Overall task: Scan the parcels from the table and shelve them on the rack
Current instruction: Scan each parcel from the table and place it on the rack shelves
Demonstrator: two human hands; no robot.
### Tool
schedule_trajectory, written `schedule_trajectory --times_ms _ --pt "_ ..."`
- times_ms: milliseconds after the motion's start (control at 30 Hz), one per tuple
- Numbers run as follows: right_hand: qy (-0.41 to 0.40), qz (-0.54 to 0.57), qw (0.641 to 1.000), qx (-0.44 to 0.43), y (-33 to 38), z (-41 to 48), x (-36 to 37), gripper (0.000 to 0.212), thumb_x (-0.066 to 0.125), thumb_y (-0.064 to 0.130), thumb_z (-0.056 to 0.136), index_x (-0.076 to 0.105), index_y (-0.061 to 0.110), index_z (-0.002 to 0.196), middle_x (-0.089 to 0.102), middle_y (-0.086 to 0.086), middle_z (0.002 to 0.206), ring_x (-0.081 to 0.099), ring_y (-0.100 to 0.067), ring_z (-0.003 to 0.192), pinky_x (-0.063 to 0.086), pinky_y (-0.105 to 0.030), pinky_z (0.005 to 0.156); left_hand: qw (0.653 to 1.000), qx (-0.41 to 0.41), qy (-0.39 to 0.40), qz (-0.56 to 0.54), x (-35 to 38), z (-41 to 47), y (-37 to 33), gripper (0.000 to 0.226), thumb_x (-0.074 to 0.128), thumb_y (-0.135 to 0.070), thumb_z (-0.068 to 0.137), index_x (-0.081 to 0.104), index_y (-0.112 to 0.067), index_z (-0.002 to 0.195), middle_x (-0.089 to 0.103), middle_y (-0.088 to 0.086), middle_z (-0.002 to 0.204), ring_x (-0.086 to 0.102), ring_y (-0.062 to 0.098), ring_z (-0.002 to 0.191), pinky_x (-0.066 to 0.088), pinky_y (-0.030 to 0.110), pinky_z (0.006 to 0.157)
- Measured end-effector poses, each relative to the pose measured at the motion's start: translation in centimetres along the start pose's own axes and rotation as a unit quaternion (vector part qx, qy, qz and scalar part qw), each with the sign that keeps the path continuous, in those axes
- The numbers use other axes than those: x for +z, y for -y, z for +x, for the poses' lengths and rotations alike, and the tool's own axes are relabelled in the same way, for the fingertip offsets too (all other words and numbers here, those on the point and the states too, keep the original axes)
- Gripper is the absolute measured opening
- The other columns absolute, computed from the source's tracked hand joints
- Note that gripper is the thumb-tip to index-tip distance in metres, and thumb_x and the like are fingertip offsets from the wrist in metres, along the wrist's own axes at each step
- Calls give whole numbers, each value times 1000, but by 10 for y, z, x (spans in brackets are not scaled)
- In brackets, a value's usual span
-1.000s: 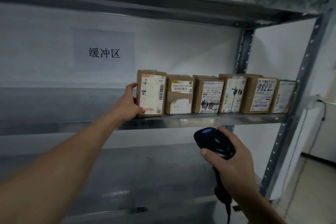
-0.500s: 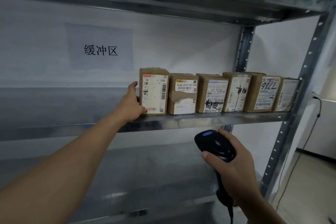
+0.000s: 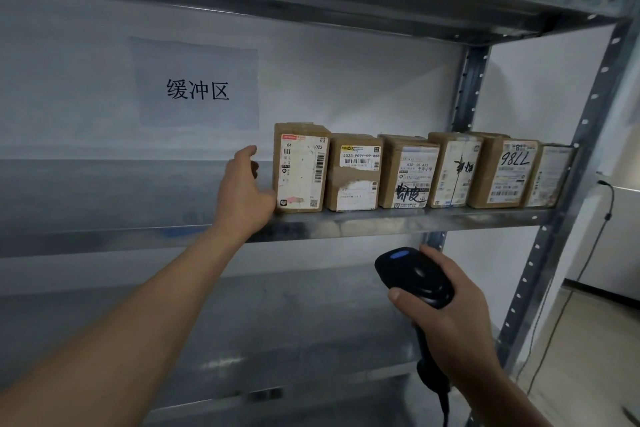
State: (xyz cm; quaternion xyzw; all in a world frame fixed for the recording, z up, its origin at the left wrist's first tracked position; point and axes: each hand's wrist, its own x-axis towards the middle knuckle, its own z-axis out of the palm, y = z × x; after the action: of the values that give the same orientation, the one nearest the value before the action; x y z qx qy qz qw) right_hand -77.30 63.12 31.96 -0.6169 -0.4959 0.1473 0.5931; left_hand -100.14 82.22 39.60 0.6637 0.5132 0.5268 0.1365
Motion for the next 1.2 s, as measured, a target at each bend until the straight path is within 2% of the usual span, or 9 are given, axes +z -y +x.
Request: schedule_trajectory --times_ms 133,267,433,600,700,800,900,1033,1200 --pt "4 -3 1000 8 2 -5 -3 70 90 18 71 55 38 128 67 17 110 63 -7 102 59 -53 90 995 87 -49 20 2 -21 -3 54 74 -9 85 53 -9 135 55 9 128 56 19 114 48 29 89" --pt "10 -1 1000 12 0 -10 -16 69 88 18 72 58 29 133 68 15 110 64 -7 101 59 -50 91 985 154 -11 80 12 -45 -11 35 70 -16 90 63 -6 122 59 10 121 59 25 110 52 33 85" --pt "8 9 1000 4 -6 -16 -46 69 88 16 74 58 27 135 67 15 112 61 -1 102 54 -27 85 967 188 78 153 37 -75 -39 42 66 -27 92 62 -10 130 57 8 128 55 27 118 54 42 89" --pt "-13 15 1000 4 -17 -22 -102 62 87 15 75 52 43 118 65 21 107 62 -5 103 57 -36 88 943 226 142 199 79 -106 -82 49 63 -38 93 59 -12 134 55 4 132 57 25 114 51 38 86" --pt "-32 11 999 4 -28 -26 -147 61 86 13 76 53 37 121 65 21 106 60 1 100 47 -16 79 931 245 175 208 113 -127 -113 52 62 -42 94 59 -12 136 55 5 135 55 26 118 49 39 93" --pt "-60 -4 998 8 -46 -31 -198 58 87 15 74 60 34 122 69 14 106 64 -6 100 50 -21 82 919 260 205 214 152 -152 -150 53 58 -46 95 57 -15 138 53 3 138 52 24 123 46 36 97" --pt "-88 -20 996 9 -63 -40 -254 58 86 13 74 55 48 107 69 15 98 66 -7 94 53 -23 78 909 273 235 208 196 -182 -189 52 56 -48 96 56 -17 138 52 3 140 51 23 125 45 37 98" --pt "-134 -45 990 20 -86 -58 -329 55 85 11 76 54 49 100 68 13 94 68 -16 87 59 -40 75 893 289 289 187 254 -224 -233 56 50 -52 99 48 -19 145 46 0 147 47 19 130 42 33 102" --pt "-192 -72 978 33 -116 -86 -411 54 86 13 77 55 44 108 67 11 100 65 -8 92 55 -28 78 869 310 352 159 322 -284 -289 61 45 -54 101 41 -19 151 41 0 156 41 17 139 36 33 110"
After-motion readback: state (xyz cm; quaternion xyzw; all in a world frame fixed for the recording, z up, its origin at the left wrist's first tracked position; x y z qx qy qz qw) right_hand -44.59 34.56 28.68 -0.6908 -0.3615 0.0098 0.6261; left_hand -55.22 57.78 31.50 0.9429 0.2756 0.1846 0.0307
